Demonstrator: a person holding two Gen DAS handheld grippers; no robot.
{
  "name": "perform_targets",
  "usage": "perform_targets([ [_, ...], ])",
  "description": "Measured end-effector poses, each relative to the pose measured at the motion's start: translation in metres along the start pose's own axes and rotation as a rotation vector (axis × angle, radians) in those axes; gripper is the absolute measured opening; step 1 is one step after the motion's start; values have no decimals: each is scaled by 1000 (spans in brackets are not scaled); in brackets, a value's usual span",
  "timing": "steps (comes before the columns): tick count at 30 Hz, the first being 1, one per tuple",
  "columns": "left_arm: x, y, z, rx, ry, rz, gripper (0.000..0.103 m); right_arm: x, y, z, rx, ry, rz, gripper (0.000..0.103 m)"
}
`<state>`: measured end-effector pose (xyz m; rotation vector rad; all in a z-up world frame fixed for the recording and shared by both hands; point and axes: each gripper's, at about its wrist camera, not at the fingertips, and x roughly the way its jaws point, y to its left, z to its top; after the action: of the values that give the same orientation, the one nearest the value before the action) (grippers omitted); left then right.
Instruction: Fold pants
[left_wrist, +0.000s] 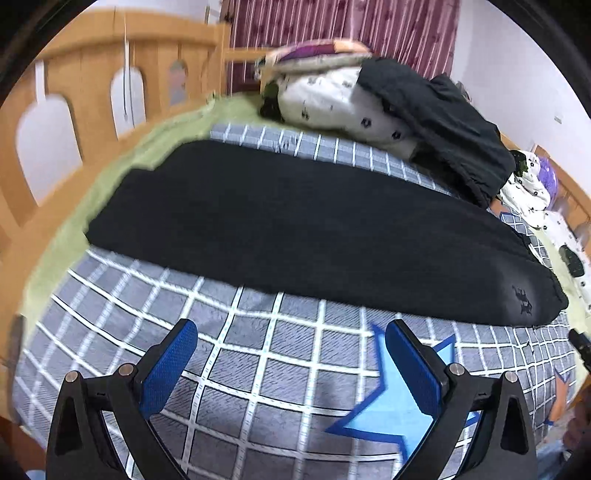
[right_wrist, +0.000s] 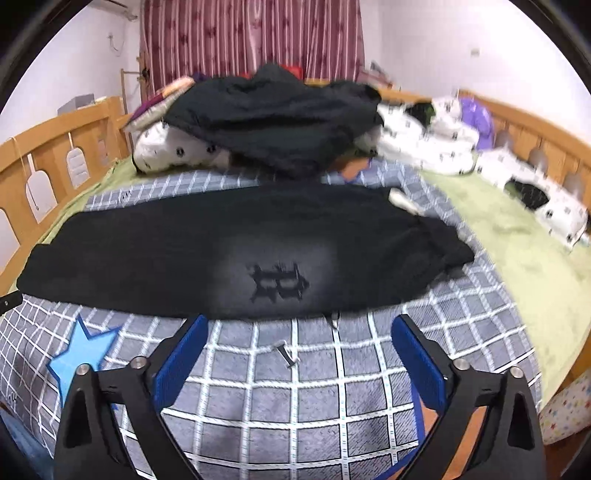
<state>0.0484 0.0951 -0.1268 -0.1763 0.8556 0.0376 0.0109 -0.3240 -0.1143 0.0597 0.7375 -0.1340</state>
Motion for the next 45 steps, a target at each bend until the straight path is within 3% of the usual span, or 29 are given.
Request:
perform_targets([
  [3,22,27,-3,-69,16,2,102,30,-18,-8,70,57,26,81],
  [8,50,78,0,-245,12,-23,91,63,-36,-13,127,93,20,66],
  [9,58,88,3,-292,18,-41,86,71,-42,-11,148,103,30,66],
  [12,78,109,10,-383,27,-65,85,90,-57,-7,195,113,32,66],
  [15,91,115,19,-400,4,-51,82,109,-74,-3,282,84,3,66],
  [17,100,116,30,-399,-8,-26,78,122,-80,2,333,93,39,68],
  [19,109,116,39,-404,-12,8,64,138,-83,8,373,106,51,66],
  [20,113,115,44,-403,-10,33,58,142,-83,11,378,93,44,56],
  [21,116,115,48,-393,-5,58,39,144,-82,13,368,73,23,38],
  [22,118,116,53,-379,-3,83,13,143,-79,17,344,56,-13,28],
  [23,119,117,58,-374,0,88,11,141,-76,20,321,41,-34,18],
  [24,117,117,62,-369,2,76,11,138,-75,23,313,25,-34,14],
  [33,74,99,128,-284,-120,62,10,101,-72,87,283,-137,38,10],
  [40,111,68,191,-204,-218,125,10,137,-66,142,248,-171,48,9],
  [45,161,58,220,-175,-221,164,10,185,-55,169,198,-185,4,9],
])
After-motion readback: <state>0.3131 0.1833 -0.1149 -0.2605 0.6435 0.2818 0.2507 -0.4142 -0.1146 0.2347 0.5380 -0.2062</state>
